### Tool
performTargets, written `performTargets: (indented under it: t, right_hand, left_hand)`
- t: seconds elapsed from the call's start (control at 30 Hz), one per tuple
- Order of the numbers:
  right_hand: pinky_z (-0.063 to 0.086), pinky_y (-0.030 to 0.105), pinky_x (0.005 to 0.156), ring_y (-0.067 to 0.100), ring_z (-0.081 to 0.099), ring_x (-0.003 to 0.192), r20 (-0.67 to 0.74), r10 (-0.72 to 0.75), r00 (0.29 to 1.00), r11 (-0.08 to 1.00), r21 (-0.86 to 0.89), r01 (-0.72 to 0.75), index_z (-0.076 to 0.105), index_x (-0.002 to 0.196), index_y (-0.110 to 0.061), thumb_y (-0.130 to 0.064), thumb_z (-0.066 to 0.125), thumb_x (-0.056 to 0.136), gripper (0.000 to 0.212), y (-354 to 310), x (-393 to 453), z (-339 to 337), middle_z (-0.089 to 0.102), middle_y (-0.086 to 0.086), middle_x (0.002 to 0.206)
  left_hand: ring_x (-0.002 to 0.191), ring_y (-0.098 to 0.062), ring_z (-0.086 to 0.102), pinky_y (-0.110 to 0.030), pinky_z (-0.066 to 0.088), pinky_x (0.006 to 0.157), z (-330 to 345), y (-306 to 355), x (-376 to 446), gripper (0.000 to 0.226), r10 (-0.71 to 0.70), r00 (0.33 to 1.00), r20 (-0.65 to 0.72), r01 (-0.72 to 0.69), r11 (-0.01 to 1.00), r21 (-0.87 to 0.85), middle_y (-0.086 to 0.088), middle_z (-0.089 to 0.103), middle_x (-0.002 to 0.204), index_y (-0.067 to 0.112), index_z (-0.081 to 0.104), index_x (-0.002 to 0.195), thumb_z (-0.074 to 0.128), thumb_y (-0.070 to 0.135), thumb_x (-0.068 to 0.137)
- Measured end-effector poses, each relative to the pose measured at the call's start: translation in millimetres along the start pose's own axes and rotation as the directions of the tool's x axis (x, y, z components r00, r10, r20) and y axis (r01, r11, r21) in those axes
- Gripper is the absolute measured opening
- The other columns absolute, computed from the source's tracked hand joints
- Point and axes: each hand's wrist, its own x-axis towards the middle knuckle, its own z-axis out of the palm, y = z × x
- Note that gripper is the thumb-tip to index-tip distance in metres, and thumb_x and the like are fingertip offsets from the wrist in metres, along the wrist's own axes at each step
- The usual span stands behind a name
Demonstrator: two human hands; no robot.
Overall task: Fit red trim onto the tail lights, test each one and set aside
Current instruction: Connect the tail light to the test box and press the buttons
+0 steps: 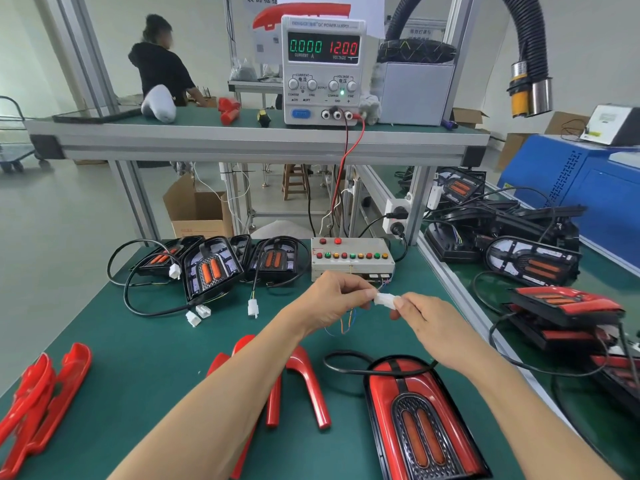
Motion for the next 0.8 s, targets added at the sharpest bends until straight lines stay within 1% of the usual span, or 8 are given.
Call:
performTargets:
  t: [0.17, 0.3, 0.43, 0.53, 0.6, 0.7, 0.73, 0.8]
  right_hand:
    - [0.034, 0.022, 0.048, 0.005, 0.039, 0.044, 0.025, 0.01, 1.0, 1.0, 0.007, -0.011, 0.065, 0.089, -0.036, -0.05, 0.035, 0.106, 0.037, 1, 2, 1, 0.043, -0.008, 0.055]
    - [0.03, 0.021, 0.048, 0.002, 0.042, 0.045, 0.015, 0.028, 1.0, 0.999, 0.018, -0.028, 0.065, 0.087, -0.035, -0.05, 0.035, 0.106, 0.039, 4, 2, 1, 0.043, -0.009, 0.055]
    - [0.033, 0.024, 0.054, 0.004, 0.047, 0.054, 0.001, 0.017, 1.0, 1.0, 0.025, -0.017, 0.066, 0.085, -0.034, -0.047, 0.036, 0.107, 0.039, 2, 2, 3, 0.052, -0.008, 0.063]
    - [0.035, 0.022, 0.056, 0.007, 0.05, 0.06, 0.006, 0.009, 1.0, 1.0, 0.01, -0.009, 0.064, 0.084, -0.034, -0.043, 0.038, 0.108, 0.036, -1, 2, 6, 0.055, -0.007, 0.067]
    - [0.036, 0.018, 0.057, 0.0, 0.054, 0.063, -0.002, 0.012, 1.0, 1.0, 0.016, -0.012, 0.063, 0.085, -0.036, -0.041, 0.038, 0.108, 0.035, 0, 2, 7, 0.057, -0.01, 0.069]
    - [0.038, 0.012, 0.062, -0.013, 0.056, 0.071, -0.014, 0.013, 1.0, 0.999, 0.049, -0.012, 0.065, 0.087, -0.038, -0.043, 0.038, 0.108, 0.034, 0, 0, 6, 0.061, -0.016, 0.071]
    - [0.038, 0.012, 0.062, -0.013, 0.055, 0.07, -0.016, 0.004, 1.0, 0.998, 0.058, -0.004, 0.066, 0.087, -0.038, -0.044, 0.038, 0.107, 0.035, 1, 1, 7, 0.061, -0.016, 0.068]
    - [0.037, 0.017, 0.058, -0.004, 0.056, 0.063, -0.011, 0.015, 1.0, 0.997, 0.071, -0.014, 0.067, 0.084, -0.037, -0.046, 0.038, 0.107, 0.038, 7, 1, 10, 0.063, -0.011, 0.067]
  left_hand:
    - [0.071, 0.005, 0.061, -0.008, 0.044, 0.073, 3, 4, 1, 0.014, -0.016, 1.0, 0.006, 0.016, 0.999, 0.029, 0.014, 0.071, 0.073, 0.02, 0.078, 0.091, 0.066, 0.016, 0.098]
    - [0.088, -0.004, 0.071, -0.016, 0.052, 0.086, 4, 4, -3, 0.019, -0.033, 0.999, 0.042, 0.033, 0.999, 0.0, -0.002, 0.077, 0.09, 0.005, 0.076, 0.111, 0.067, 0.003, 0.095]
    - [0.093, -0.008, 0.071, -0.025, 0.055, 0.097, 10, 4, -5, 0.024, -0.011, 1.0, 0.018, 0.011, 1.0, 0.027, -0.013, 0.078, 0.103, 0.006, 0.078, 0.111, 0.07, -0.001, 0.089]
    - [0.09, -0.005, 0.07, -0.022, 0.055, 0.093, 14, 1, -5, 0.025, -0.005, 1.0, 0.005, 0.005, 0.999, 0.032, -0.009, 0.078, 0.1, 0.003, 0.078, 0.11, 0.069, -0.004, 0.088]
    - [0.088, -0.002, 0.07, -0.017, 0.053, 0.089, 15, 0, -6, 0.025, -0.005, 1.0, -0.002, 0.005, 1.0, 0.027, -0.004, 0.078, 0.096, 0.003, 0.078, 0.11, 0.069, -0.004, 0.088]
    - [0.09, -0.004, 0.07, -0.018, 0.054, 0.092, 15, 1, -6, 0.024, -0.008, 1.0, -0.005, 0.008, 1.0, 0.027, -0.007, 0.078, 0.099, 0.003, 0.078, 0.11, 0.067, -0.004, 0.09]
    - [0.09, -0.004, 0.07, -0.018, 0.053, 0.091, 15, 1, -4, 0.024, -0.008, 1.0, 0.005, 0.008, 0.999, 0.031, -0.008, 0.078, 0.1, 0.003, 0.077, 0.111, 0.066, -0.003, 0.091]
    - [0.093, -0.003, 0.07, -0.017, 0.052, 0.091, 10, 1, 1, 0.025, -0.039, 0.999, 0.034, 0.038, 0.999, 0.032, -0.01, 0.077, 0.106, 0.004, 0.075, 0.117, 0.062, -0.001, 0.095]
